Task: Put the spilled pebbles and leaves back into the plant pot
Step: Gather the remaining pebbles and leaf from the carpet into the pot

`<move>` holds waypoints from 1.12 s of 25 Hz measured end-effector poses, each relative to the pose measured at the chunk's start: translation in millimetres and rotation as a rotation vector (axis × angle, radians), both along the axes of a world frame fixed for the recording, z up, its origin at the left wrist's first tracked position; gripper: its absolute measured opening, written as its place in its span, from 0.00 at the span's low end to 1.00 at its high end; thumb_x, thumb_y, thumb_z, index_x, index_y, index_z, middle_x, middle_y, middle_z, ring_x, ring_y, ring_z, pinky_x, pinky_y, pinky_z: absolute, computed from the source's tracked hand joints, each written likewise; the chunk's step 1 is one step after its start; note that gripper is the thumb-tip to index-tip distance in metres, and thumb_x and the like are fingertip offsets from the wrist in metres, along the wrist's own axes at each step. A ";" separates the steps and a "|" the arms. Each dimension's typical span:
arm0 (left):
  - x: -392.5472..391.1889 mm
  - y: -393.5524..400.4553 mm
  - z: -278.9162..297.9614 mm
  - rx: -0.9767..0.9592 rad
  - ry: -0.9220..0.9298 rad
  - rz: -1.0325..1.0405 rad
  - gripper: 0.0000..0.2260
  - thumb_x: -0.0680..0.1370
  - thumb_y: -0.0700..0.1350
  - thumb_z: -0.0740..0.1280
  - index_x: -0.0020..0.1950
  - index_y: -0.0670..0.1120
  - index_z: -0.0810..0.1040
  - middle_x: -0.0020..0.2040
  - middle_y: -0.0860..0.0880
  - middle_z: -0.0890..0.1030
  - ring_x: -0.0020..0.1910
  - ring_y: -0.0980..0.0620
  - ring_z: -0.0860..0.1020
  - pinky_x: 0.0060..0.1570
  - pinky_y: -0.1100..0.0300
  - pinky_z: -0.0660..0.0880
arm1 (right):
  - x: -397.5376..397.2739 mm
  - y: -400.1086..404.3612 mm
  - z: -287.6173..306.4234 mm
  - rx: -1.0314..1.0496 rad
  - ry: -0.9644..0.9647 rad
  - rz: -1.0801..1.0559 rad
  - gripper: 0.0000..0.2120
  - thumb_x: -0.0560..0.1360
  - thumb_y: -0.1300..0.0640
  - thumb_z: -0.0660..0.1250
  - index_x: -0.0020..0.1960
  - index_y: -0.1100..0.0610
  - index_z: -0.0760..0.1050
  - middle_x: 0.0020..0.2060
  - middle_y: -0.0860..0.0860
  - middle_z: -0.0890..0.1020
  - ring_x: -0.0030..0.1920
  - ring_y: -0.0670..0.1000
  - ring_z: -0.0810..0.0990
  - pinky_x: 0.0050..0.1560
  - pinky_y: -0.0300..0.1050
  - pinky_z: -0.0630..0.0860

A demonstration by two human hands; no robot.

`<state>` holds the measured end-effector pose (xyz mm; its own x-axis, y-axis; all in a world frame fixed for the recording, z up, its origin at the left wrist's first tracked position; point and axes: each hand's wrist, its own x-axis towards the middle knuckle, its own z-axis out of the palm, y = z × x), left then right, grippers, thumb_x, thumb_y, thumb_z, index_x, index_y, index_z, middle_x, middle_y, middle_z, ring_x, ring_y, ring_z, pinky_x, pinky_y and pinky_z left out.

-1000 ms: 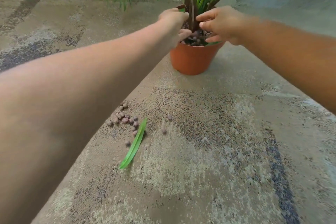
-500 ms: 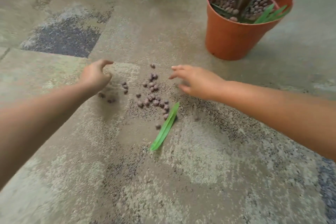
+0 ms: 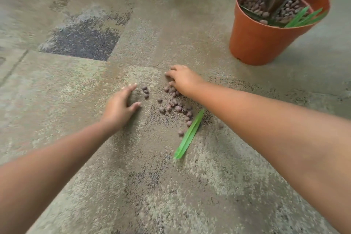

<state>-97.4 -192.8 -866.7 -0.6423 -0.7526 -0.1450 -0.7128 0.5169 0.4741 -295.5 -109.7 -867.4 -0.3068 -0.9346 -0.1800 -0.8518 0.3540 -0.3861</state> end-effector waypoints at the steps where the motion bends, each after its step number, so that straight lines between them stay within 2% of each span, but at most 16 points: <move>1: 2.8 4.6 -5.5 -0.048 0.026 0.029 0.22 0.74 0.43 0.66 0.68 0.51 0.68 0.68 0.48 0.70 0.63 0.48 0.71 0.62 0.55 0.68 | 2.9 4.3 1.5 -0.045 0.031 0.006 0.17 0.76 0.61 0.62 0.65 0.55 0.72 0.63 0.57 0.72 0.62 0.57 0.70 0.62 0.53 0.71; 3: 8.7 13.8 -14.0 -0.130 0.057 0.073 0.16 0.75 0.41 0.65 0.62 0.48 0.75 0.67 0.48 0.73 0.63 0.47 0.72 0.64 0.51 0.68 | 5.4 17.1 3.6 -0.104 0.129 0.051 0.16 0.74 0.63 0.64 0.62 0.55 0.74 0.57 0.54 0.76 0.57 0.55 0.73 0.57 0.49 0.74; 5: 12.0 20.3 -17.1 -0.183 0.094 0.096 0.13 0.75 0.38 0.64 0.59 0.46 0.78 0.62 0.46 0.77 0.59 0.46 0.75 0.61 0.51 0.71 | 1.2 28.8 5.2 -0.111 0.159 0.061 0.15 0.74 0.64 0.65 0.59 0.55 0.76 0.54 0.54 0.77 0.55 0.54 0.74 0.55 0.49 0.75; 8: 12.5 24.0 -11.3 -0.179 0.166 0.148 0.12 0.76 0.36 0.62 0.56 0.45 0.79 0.55 0.45 0.81 0.51 0.48 0.77 0.52 0.58 0.72 | -6.8 39.9 11.1 -0.114 0.014 -0.084 0.11 0.74 0.65 0.66 0.55 0.56 0.78 0.53 0.53 0.78 0.52 0.53 0.77 0.54 0.49 0.76; 10: 6.2 25.5 -3.5 -0.088 0.223 0.255 0.11 0.76 0.37 0.63 0.56 0.46 0.78 0.52 0.48 0.81 0.46 0.53 0.76 0.46 0.63 0.72 | -10.0 48.0 19.2 -0.168 -0.151 -0.203 0.10 0.73 0.63 0.68 0.53 0.55 0.79 0.53 0.52 0.79 0.51 0.51 0.77 0.56 0.46 0.75; 12: -5.5 32.8 5.1 0.079 0.315 0.415 0.11 0.75 0.38 0.65 0.55 0.48 0.78 0.48 0.51 0.81 0.41 0.56 0.77 0.38 0.68 0.74 | -10.4 61.5 30.5 -0.220 -0.221 -0.221 0.10 0.72 0.62 0.69 0.53 0.55 0.79 0.53 0.51 0.80 0.51 0.49 0.77 0.57 0.44 0.75; 15: -31.2 49.9 25.1 0.389 0.508 0.529 0.09 0.74 0.36 0.65 0.52 0.46 0.78 0.49 0.46 0.81 0.43 0.52 0.79 0.44 0.62 0.78 | -23.8 87.0 61.5 -0.262 -0.194 -0.179 0.12 0.71 0.62 0.70 0.54 0.54 0.79 0.51 0.50 0.80 0.49 0.47 0.78 0.56 0.41 0.76; 18: -75.7 66.5 57.7 0.532 0.586 0.367 0.07 0.75 0.37 0.64 0.50 0.45 0.78 0.46 0.48 0.81 0.45 0.53 0.81 0.45 0.59 0.79 | -57.5 107.7 100.9 -0.359 -0.074 -0.199 0.12 0.71 0.62 0.70 0.53 0.53 0.79 0.48 0.47 0.80 0.45 0.43 0.78 0.50 0.31 0.74; 20: -121.9 74.6 84.6 0.564 0.649 0.259 0.08 0.75 0.37 0.65 0.53 0.42 0.77 0.45 0.48 0.80 0.46 0.52 0.81 0.47 0.61 0.79 | -84.3 120.5 126.9 -0.443 0.046 -0.260 0.12 0.70 0.61 0.71 0.52 0.52 0.80 0.43 0.44 0.79 0.42 0.41 0.76 0.44 0.21 0.67; 21: -148.9 77.4 97.6 0.578 0.678 0.235 0.09 0.75 0.37 0.64 0.54 0.41 0.77 0.44 0.48 0.80 0.46 0.52 0.81 0.48 0.61 0.79 | -96.8 125.9 136.6 -0.455 0.094 -0.297 0.11 0.69 0.60 0.72 0.51 0.52 0.81 0.42 0.44 0.79 0.42 0.41 0.75 0.43 0.22 0.65; 23: -203.5 86.0 119.7 0.611 0.711 0.221 0.08 0.76 0.37 0.64 0.54 0.40 0.77 0.42 0.48 0.79 0.45 0.51 0.80 0.49 0.59 0.79 | -119.7 132.1 146.7 -0.431 0.144 -0.359 0.10 0.69 0.59 0.72 0.50 0.52 0.82 0.43 0.47 0.81 0.42 0.44 0.76 0.45 0.33 0.69; 25: -248.7 97.5 137.7 0.654 0.728 0.204 0.09 0.76 0.38 0.64 0.55 0.39 0.77 0.41 0.47 0.79 0.44 0.50 0.80 0.50 0.56 0.79 | -139.1 132.0 150.5 -0.375 0.173 -0.398 0.10 0.69 0.60 0.72 0.51 0.53 0.81 0.44 0.51 0.83 0.41 0.48 0.78 0.45 0.38 0.71; 27: -278.5 110.2 154.1 0.646 0.685 0.139 0.15 0.76 0.46 0.64 0.60 0.41 0.75 0.47 0.46 0.80 0.45 0.50 0.79 0.53 0.55 0.77 | -155.4 132.3 153.4 -0.314 0.222 -0.419 0.12 0.70 0.58 0.71 0.53 0.52 0.81 0.47 0.53 0.83 0.45 0.50 0.79 0.46 0.37 0.70; 28: -288.5 114.2 159.7 0.629 0.625 0.091 0.20 0.77 0.52 0.61 0.64 0.43 0.72 0.53 0.45 0.79 0.49 0.49 0.78 0.56 0.54 0.75 | -162.0 134.1 153.9 -0.285 0.223 -0.431 0.13 0.70 0.57 0.71 0.55 0.51 0.80 0.50 0.53 0.82 0.48 0.51 0.79 0.48 0.38 0.70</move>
